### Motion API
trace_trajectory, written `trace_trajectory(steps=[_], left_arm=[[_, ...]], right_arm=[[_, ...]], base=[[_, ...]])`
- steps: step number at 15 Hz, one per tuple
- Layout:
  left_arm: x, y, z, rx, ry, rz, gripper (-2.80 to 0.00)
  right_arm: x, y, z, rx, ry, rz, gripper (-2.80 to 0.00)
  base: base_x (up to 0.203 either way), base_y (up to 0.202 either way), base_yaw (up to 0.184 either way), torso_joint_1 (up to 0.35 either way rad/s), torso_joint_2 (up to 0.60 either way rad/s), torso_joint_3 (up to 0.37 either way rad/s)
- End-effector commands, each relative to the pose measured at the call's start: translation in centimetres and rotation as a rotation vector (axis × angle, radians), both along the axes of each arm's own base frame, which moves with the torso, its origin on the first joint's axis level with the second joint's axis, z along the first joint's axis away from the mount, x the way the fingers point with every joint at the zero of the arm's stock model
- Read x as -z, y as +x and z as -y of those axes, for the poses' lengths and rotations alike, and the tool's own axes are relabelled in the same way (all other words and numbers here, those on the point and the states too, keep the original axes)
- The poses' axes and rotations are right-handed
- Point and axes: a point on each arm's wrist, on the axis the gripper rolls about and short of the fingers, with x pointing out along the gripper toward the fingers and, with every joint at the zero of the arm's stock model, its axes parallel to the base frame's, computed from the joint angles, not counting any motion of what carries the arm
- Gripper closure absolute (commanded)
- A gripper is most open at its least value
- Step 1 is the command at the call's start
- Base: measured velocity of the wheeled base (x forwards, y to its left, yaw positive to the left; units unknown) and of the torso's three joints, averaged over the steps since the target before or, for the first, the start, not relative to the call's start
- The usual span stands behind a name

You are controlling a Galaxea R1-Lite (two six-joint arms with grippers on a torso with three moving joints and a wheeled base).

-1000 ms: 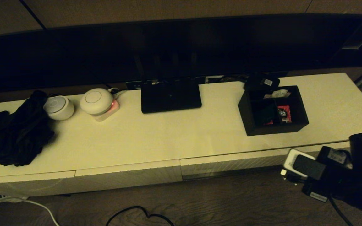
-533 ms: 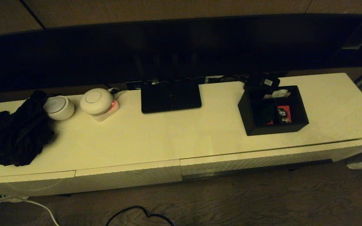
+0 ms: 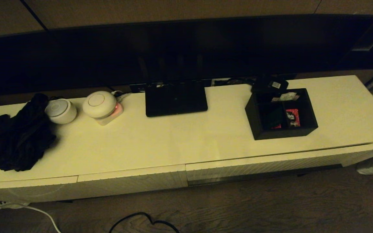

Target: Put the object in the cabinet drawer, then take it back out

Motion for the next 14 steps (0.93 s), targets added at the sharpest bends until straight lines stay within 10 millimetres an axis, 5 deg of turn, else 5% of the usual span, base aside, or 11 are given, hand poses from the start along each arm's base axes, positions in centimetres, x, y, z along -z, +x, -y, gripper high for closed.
trace_trajectory(steps=[1, 8, 14], left_arm=[[0.1, 0.0, 0.0, -0.001, 0.000, -0.003, 0.00], [0.1, 0.0, 0.0, 0.000, 0.000, -0.003, 0.00], [0.1, 0.0, 0.0, -0.001, 0.000, -0.003, 0.00]], right_arm=[[1.4, -2.6, -0.2, -0.030, 0.078, 0.125, 0.00], [8.9, -4.8, -0.5, -0.196, 0.331, 0.179, 0.00], [12.5, -5.0, -0.9, -0.366, 0.445, 0.185, 0.00]], base=[[0.000, 0.000, 0.000, 0.000, 0.00, 0.000], [0.000, 0.000, 0.000, 0.000, 0.00, 0.000], [0.000, 0.000, 0.000, 0.000, 0.00, 0.000]])
